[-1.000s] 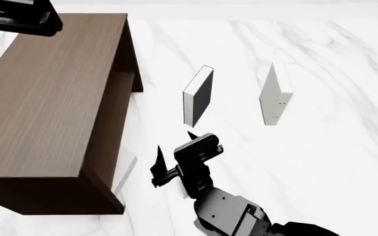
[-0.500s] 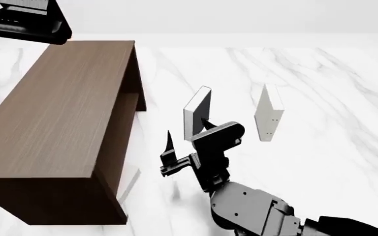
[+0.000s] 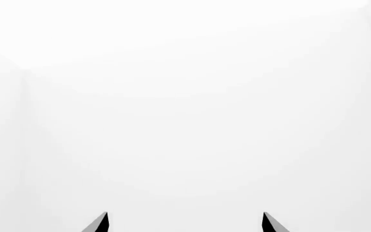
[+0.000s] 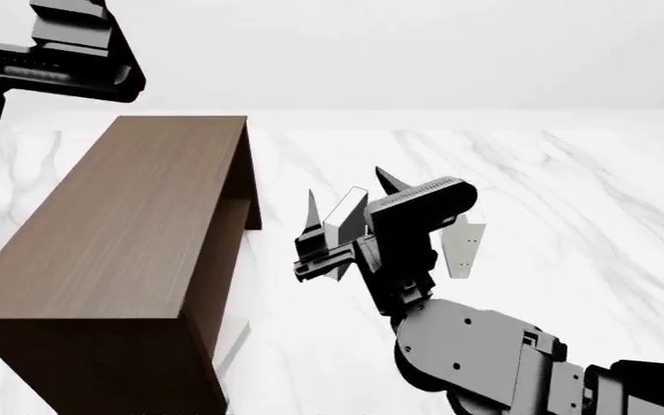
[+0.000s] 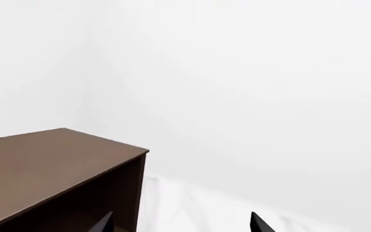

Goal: Pick up the book on the right and place it under the cabinet shelf.

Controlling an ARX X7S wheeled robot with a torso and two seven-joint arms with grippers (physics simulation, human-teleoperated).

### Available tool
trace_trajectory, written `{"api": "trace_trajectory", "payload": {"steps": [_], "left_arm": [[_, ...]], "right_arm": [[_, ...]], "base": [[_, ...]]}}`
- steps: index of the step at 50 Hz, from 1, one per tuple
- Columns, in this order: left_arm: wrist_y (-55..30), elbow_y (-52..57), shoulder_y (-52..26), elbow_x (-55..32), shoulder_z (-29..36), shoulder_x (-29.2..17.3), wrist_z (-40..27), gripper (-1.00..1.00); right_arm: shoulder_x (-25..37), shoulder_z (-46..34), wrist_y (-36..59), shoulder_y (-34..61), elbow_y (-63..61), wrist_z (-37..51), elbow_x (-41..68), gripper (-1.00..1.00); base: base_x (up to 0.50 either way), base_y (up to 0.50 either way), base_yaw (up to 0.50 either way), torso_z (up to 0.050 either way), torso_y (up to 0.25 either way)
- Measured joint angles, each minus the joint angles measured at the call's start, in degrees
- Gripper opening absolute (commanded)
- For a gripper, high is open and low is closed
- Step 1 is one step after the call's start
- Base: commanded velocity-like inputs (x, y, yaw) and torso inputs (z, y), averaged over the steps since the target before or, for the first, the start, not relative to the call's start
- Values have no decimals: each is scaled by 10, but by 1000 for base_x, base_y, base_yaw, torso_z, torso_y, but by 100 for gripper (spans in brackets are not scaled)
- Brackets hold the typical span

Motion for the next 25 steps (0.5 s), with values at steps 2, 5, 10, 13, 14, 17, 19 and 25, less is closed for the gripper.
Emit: {"api": "trace_trajectory", "payload": {"steps": [2,5,10,13,14,17,19,25], "left_arm": [[4,1,6,4,2,1,2,100],[11,1,15,10,5,3,6,100],[22,2,30,19,11,5,11,100],[29,3,39,25,14,6,15,100],[31,3,41,27,15,7,16,100],[36,3,49,32,17,7,19,100],[40,3,54,35,19,8,21,100],[49,3,65,42,23,8,25,100]], "right_arm": [[8,3,6,8,-13,4,3,100],[20,7,15,20,-31,10,8,100],[38,14,27,38,-58,19,17,100],[48,19,34,49,-72,23,22,100],[51,21,36,52,-76,24,23,100],[61,25,43,62,-88,28,28,100],[67,28,47,68,-96,30,31,100],[87,38,58,87,-119,37,41,100]], "base": [[0,0,0,0,183],[0,0,0,0,183],[0,0,0,0,182],[0,0,0,0,186],[0,0,0,0,186],[0,0,0,0,184],[0,0,0,0,184],[0,0,0,0,185]]}}
